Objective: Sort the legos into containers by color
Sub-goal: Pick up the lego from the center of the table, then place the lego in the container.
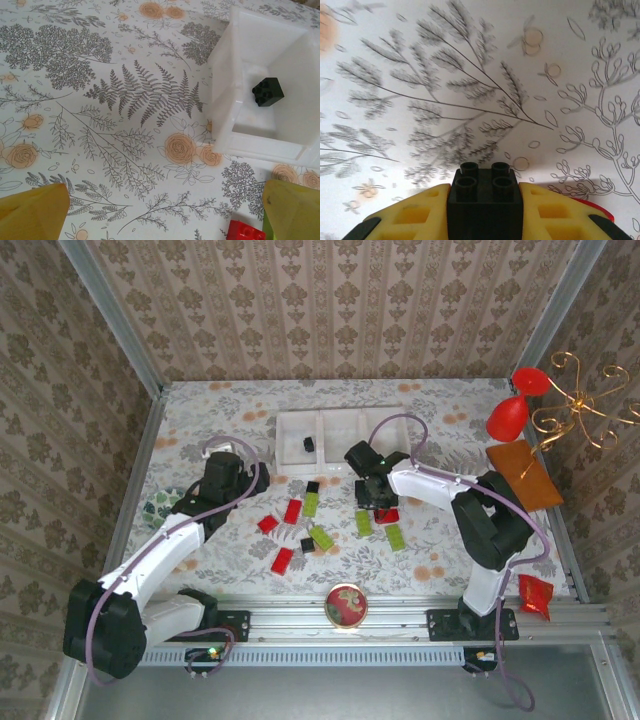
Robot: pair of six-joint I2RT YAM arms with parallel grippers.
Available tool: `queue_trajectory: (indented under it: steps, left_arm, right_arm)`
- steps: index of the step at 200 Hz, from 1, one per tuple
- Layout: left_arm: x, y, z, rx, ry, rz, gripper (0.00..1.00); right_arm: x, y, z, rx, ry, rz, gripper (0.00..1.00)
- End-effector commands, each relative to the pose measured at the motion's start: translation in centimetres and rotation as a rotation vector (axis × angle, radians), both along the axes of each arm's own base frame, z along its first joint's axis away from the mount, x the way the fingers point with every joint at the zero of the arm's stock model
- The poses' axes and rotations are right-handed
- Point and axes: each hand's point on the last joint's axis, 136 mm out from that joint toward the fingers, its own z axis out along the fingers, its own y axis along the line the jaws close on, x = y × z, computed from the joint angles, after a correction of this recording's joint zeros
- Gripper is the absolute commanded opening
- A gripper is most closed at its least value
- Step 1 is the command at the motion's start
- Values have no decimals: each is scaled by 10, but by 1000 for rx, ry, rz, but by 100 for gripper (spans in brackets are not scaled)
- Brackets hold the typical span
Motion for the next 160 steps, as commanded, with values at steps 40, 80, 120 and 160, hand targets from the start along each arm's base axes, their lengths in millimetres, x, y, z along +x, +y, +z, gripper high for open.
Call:
queue_trajectory:
  steps: [40,80,120,160]
  left_arm:
    - [-5,5,-5,-28,11,20,100]
    - [-9,6,-2,-46,1,22,100]
    - [-13,10,-3,-43,9,29,100]
    - [-16,13,-3,-43,6,39,100]
  right_arm:
    - [51,70,81,119,-221,128,23]
    - [83,112,95,131,-286,218,22]
    - [113,143,101,131,-341,284,21]
    - [132,160,92,105,-356,325,21]
